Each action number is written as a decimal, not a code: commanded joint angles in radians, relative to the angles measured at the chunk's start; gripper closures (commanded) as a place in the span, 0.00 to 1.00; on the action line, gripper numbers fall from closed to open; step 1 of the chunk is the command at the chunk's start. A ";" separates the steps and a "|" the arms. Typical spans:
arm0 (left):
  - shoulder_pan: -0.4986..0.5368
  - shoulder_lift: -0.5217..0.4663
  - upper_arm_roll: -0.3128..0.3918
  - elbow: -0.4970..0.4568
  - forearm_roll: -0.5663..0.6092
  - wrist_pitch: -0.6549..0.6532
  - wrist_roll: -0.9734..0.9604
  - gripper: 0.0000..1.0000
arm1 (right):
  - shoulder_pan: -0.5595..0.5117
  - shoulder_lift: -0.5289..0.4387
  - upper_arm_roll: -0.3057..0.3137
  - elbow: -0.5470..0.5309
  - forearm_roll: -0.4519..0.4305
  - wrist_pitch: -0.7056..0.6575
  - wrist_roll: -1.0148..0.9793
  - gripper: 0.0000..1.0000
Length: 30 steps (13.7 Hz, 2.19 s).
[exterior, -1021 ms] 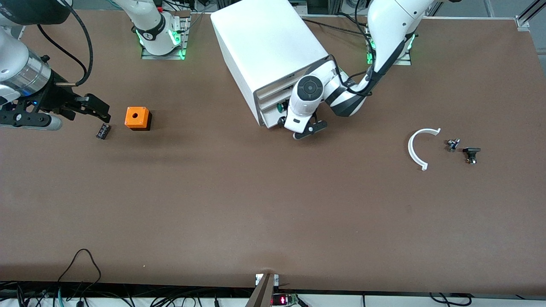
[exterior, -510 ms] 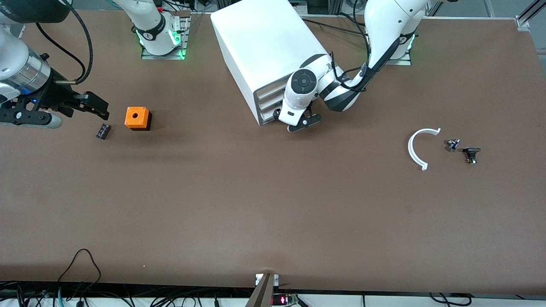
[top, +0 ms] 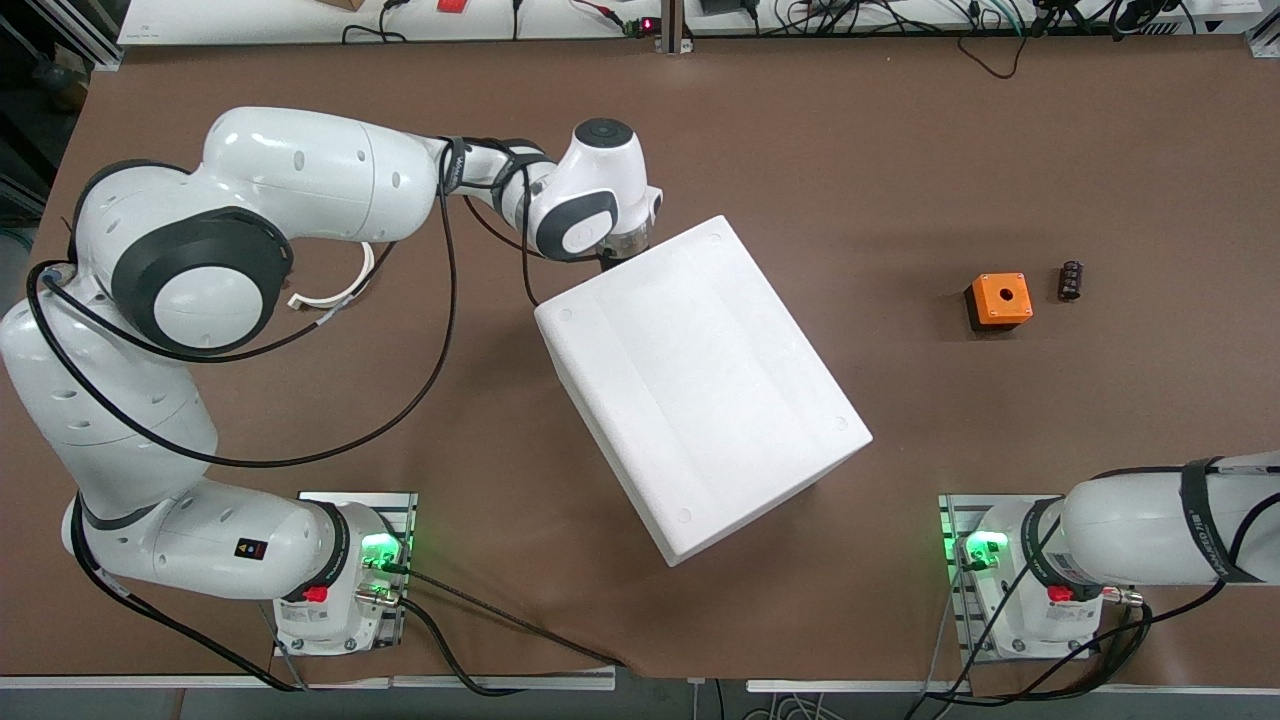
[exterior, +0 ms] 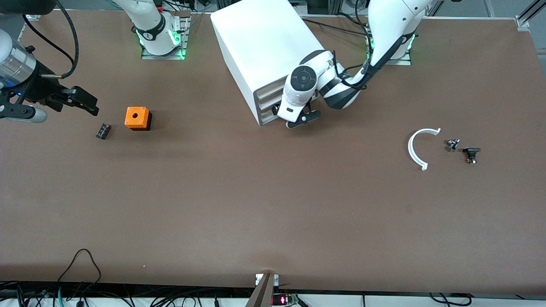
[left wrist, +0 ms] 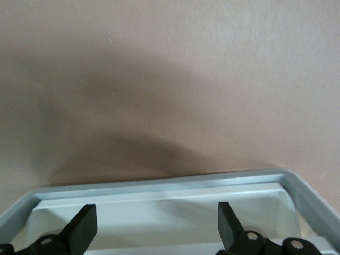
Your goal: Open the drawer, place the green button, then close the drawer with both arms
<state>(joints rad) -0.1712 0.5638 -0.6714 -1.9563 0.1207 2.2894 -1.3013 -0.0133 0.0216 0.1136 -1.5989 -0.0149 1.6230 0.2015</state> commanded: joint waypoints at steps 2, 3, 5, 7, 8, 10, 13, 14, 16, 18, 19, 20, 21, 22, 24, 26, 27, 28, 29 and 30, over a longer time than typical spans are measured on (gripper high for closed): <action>0.087 -0.044 -0.016 0.055 0.031 -0.083 0.124 0.00 | -0.008 -0.032 0.005 -0.027 -0.005 -0.006 -0.027 0.00; 0.110 -0.065 -0.016 0.083 0.031 -0.146 0.196 0.00 | -0.008 -0.032 0.006 -0.027 -0.005 -0.006 -0.027 0.00; 0.133 -0.111 -0.010 0.149 0.031 -0.288 0.313 0.00 | -0.008 -0.032 0.006 -0.029 -0.005 -0.006 -0.037 0.00; 0.163 -0.143 -0.004 0.221 0.031 -0.390 0.413 0.00 | -0.008 -0.032 0.005 -0.029 -0.005 -0.006 -0.048 0.00; 0.167 -0.166 0.015 0.249 0.030 -0.425 0.495 0.00 | -0.008 -0.032 0.005 -0.027 -0.004 -0.005 -0.048 0.00; 0.162 -0.237 0.106 0.266 0.016 -0.438 0.656 0.00 | -0.008 -0.025 0.005 -0.019 -0.002 -0.003 -0.053 0.00; 0.153 -0.352 0.235 0.261 -0.025 -0.462 0.912 0.00 | -0.008 -0.025 0.005 -0.013 0.004 -0.005 -0.053 0.00; 0.151 -0.393 0.290 0.260 -0.083 -0.475 0.992 0.00 | -0.008 -0.022 0.005 -0.013 0.003 -0.003 -0.053 0.00; 0.147 -0.452 0.395 0.263 -0.130 -0.511 1.185 0.00 | -0.008 -0.022 0.005 -0.013 0.003 0.001 -0.051 0.00; 0.102 -0.492 0.522 0.272 -0.131 -0.553 1.351 0.00 | -0.008 -0.022 0.005 -0.012 0.003 -0.003 -0.051 0.00; 0.099 -0.502 0.558 0.284 -0.127 -0.583 1.394 0.00 | -0.008 -0.022 0.006 -0.012 0.001 -0.003 -0.053 0.00; 0.099 -0.510 0.578 0.312 -0.131 -0.644 1.398 0.00 | -0.008 -0.022 0.006 -0.012 0.001 -0.003 -0.053 0.00; 0.101 -0.513 0.584 0.351 -0.127 -0.707 1.393 0.00 | -0.008 -0.022 0.006 -0.012 0.001 0.001 -0.053 0.00; 0.104 -0.510 0.584 0.396 -0.112 -0.750 1.393 0.00 | -0.008 -0.022 0.006 -0.013 0.003 0.008 -0.059 0.00; 0.114 -0.512 0.628 0.399 -0.118 -0.751 1.392 0.00 | -0.008 -0.022 0.006 -0.013 0.004 0.027 -0.080 0.00; 0.113 -0.496 0.644 0.393 -0.125 -0.688 1.389 0.00 | -0.008 -0.022 0.008 -0.015 0.004 0.032 -0.103 0.00; 0.113 -0.490 0.645 0.373 -0.137 -0.659 1.381 0.00 | -0.008 -0.022 0.006 -0.013 0.006 0.031 -0.103 0.00; 0.113 -0.493 0.645 0.370 -0.139 -0.631 1.375 0.00 | -0.008 -0.022 0.008 -0.013 0.006 0.029 -0.105 0.00; 0.111 -0.504 0.645 0.369 -0.125 -0.630 1.375 0.00 | -0.008 -0.022 0.008 -0.013 0.006 0.029 -0.103 0.00; 0.110 -0.513 0.647 0.367 -0.122 -0.634 1.373 0.00 | -0.008 -0.022 0.008 -0.013 0.006 0.029 -0.105 0.00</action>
<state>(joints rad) -0.0458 0.0694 -0.0372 -1.5844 -0.0002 1.6473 0.0735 -0.0131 0.0150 0.1143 -1.6011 -0.0147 1.6437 0.1155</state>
